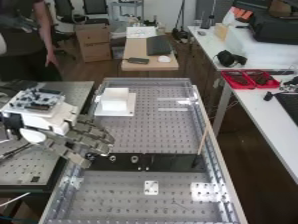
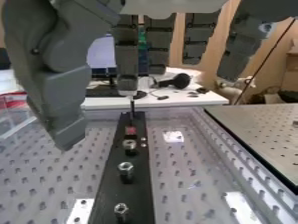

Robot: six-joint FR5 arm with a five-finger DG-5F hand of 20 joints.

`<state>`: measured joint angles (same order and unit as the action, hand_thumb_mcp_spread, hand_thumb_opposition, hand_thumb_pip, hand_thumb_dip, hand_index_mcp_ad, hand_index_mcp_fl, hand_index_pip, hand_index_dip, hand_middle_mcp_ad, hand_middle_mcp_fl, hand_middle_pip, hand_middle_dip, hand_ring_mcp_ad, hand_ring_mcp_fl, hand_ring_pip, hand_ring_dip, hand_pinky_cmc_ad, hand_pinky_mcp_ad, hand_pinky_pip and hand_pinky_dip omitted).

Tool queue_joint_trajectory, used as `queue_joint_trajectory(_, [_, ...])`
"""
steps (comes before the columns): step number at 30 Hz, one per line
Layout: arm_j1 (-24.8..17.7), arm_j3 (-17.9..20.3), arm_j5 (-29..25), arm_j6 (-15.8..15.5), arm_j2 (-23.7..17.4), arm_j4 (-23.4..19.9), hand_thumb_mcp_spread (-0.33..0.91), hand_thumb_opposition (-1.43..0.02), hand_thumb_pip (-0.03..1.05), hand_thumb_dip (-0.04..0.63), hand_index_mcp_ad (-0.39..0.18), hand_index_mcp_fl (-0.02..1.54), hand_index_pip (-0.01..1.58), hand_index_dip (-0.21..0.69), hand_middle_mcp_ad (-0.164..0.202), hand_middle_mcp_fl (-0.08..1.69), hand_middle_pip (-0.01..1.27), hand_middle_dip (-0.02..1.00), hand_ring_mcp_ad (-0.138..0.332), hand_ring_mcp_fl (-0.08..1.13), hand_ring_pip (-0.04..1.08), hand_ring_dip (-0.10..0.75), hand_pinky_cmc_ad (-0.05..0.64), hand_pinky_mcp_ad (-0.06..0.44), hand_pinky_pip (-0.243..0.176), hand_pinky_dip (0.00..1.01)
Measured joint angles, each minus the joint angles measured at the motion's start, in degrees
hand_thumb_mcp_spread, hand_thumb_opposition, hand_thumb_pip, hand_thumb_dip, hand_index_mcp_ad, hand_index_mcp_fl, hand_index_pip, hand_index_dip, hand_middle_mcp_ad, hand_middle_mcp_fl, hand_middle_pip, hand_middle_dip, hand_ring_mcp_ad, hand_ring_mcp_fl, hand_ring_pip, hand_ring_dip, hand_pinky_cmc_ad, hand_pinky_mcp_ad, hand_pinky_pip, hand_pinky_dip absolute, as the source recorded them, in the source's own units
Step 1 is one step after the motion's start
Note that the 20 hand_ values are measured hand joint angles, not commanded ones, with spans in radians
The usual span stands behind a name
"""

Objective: Grab the smaller nut and place it in the white container

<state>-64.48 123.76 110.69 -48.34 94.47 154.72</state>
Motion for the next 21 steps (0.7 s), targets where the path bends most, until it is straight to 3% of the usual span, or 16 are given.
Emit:
queue_joint_trajectory(10, [2.21,1.73,1.78,1.74,3.1,-5.97,0.37,-0.81,0.57,0.176,-0.058,0.03,1.12,0.012,0.04,0.1,0.13,0.18,0.131,0.0,0.12,0.058,0.358,0.309,-0.077,0.47])
queue_joint_trajectory(21, [2.4,2.42,3.09,1.55,4.74,-8.48,0.39,-0.82,0.57,0.204,-0.087,0.02,1.32,0.154,0.04,0.06,0.13,0.19,0.131,0.0,0.09,0.061,0.358,0.305,-0.079,0.4])
